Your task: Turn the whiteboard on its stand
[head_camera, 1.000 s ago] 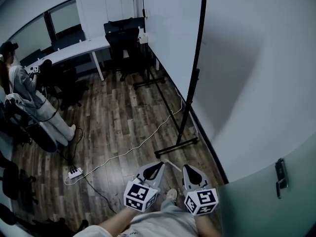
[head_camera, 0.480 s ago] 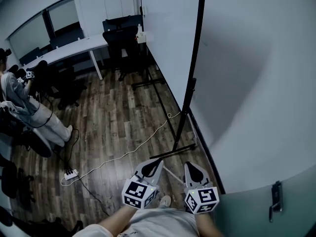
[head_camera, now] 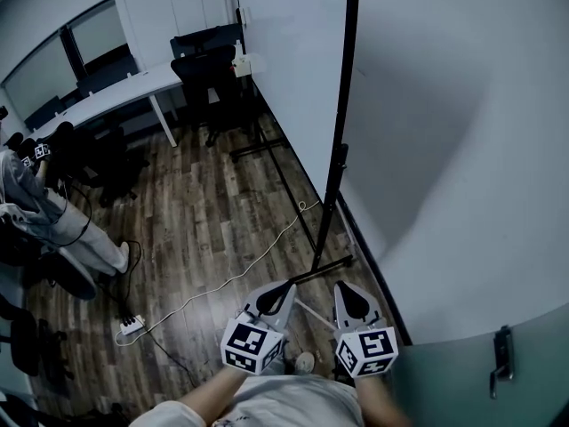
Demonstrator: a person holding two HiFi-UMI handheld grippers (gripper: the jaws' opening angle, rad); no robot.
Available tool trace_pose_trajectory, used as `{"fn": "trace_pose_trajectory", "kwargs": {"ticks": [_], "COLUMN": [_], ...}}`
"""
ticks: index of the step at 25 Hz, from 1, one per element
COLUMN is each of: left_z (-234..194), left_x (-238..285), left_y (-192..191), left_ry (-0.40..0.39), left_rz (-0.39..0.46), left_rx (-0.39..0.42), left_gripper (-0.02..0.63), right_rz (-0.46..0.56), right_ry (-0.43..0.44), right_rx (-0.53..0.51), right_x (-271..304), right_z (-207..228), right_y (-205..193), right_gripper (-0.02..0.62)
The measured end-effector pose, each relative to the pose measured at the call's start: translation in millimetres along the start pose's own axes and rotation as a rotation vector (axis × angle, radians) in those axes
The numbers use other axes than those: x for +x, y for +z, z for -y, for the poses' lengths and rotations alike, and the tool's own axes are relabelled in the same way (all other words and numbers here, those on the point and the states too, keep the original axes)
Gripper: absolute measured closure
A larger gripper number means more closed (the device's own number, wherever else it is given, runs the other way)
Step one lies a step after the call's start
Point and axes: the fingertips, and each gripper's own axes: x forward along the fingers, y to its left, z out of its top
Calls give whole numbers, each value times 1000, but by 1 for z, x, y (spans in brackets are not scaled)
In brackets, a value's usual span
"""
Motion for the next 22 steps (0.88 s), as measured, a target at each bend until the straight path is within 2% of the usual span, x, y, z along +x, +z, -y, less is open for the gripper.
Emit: {"fn": "trace_pose_trajectory", "kwargs": {"ticks": [9,22], "left_z": [-29,-78], "left_x": [29,88], "left_y": [16,36], "left_ry": [-38,-67], "left_rz": [7,19], "left_rx": [23,27], "left_gripper": [595,595], "right_rz": [3,11], "right_ry": [-36,-90], "right_rx": [-44,-47], "right_x": [36,104], "right_z": [17,54], "right_y": [19,39], "right_gripper": [589,588]}}
